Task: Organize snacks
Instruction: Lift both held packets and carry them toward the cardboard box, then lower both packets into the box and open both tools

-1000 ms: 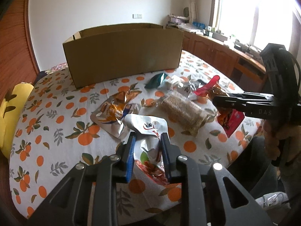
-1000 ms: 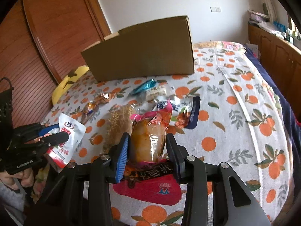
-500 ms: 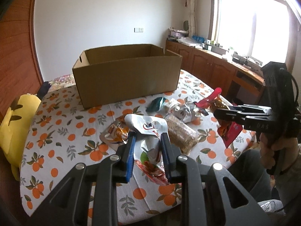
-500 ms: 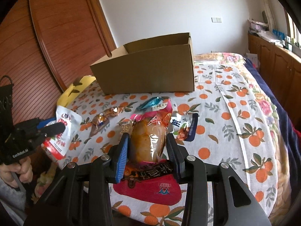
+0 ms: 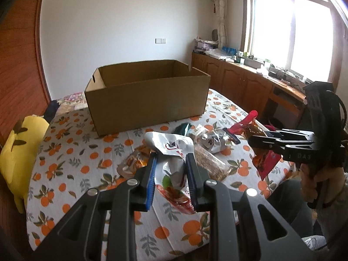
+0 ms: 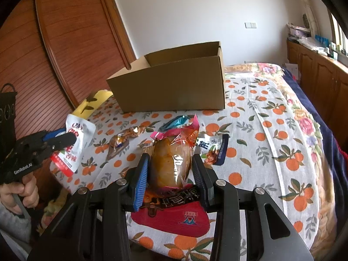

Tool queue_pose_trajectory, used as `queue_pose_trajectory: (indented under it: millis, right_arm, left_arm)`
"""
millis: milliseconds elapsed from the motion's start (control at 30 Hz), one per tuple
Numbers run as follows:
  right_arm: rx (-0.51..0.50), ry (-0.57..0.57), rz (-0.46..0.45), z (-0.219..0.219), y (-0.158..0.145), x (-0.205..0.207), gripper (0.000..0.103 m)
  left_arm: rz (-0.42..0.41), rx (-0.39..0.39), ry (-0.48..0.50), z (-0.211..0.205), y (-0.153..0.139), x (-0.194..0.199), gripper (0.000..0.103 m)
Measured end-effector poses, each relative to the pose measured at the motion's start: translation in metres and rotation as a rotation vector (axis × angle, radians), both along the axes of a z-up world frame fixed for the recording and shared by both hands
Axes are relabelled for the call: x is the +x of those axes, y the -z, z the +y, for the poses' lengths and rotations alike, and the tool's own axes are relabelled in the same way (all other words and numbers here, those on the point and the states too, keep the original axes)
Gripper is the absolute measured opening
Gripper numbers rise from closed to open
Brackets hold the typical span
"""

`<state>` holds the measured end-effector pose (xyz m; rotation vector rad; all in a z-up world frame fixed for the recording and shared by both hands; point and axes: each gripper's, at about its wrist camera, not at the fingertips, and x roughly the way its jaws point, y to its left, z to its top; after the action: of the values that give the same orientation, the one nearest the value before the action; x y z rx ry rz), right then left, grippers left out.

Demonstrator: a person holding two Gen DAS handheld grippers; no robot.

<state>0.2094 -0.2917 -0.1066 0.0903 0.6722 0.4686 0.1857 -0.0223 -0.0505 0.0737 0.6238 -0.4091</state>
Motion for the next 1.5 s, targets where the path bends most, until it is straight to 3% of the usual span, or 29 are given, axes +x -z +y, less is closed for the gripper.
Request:
queue_pose_trajectory:
  millis: [300, 767, 1033, 1233, 1500]
  right_arm:
    - [-0.029, -0.040, -0.052, 0.010, -0.028, 0.023, 0.039]
    - [-0.107, -0.103, -0.176, 0.039, -0.094, 0.113, 0.039]
    - [-0.139, -0.157, -0.183, 0.064, -0.101, 0.169, 0.039]
    - [-0.150, -0.177, -0.153, 0.080, -0.089, 0.209, 0.039]
    - [-0.123, -0.120, -0.092, 0.080, -0.071, 0.253, 0.039]
  left_arm:
    - [-0.066, 0.013, -0.015, 0.001, -0.029, 0.040, 0.023]
    - [-0.171, 0.014, -0.017, 0.003, -0.073, 0.142, 0.023]
    - [-0.156, -0.009, -0.017, 0.006, -0.064, 0.196, 0.024]
    - [-0.124, -0.023, -0.034, 0.010, -0.047, 0.233, 0.023]
    - [-0.055, -0.031, -0.049, 0.014, -0.021, 0.258, 0.025]
